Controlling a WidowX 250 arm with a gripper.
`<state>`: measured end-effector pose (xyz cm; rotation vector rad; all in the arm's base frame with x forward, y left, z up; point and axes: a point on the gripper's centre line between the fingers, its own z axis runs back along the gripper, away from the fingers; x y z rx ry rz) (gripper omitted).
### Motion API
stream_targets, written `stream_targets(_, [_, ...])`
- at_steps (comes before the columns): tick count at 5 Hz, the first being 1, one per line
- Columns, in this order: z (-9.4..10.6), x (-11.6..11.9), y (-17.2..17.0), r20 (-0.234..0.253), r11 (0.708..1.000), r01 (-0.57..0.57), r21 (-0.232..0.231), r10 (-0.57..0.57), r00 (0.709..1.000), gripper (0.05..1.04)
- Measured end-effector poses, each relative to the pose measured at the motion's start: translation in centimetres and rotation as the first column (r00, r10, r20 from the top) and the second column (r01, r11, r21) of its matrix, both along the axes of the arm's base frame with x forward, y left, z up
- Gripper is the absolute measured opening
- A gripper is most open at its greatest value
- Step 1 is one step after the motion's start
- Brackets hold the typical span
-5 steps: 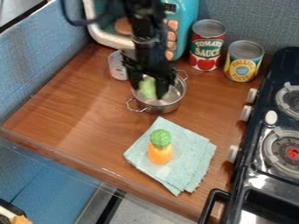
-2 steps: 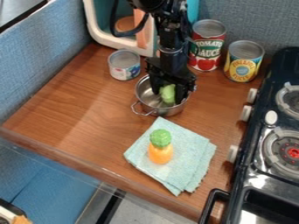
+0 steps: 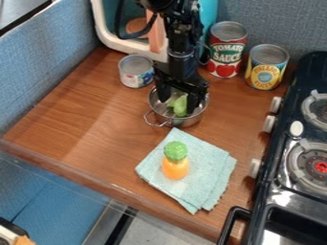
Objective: Take the green object and put in the pot.
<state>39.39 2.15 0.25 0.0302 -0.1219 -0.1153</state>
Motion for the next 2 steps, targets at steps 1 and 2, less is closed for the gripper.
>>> stream_targets(1, [3.4, 0.2, 0.9, 0.057, 1.000, -0.029, -0.010, 0.030, 0.998, 0.999])
stream_targets(2, [6.5, -1.2, 2.1, 0.068, 0.998, -0.058, -0.030, 0.060, 0.996, 0.999])
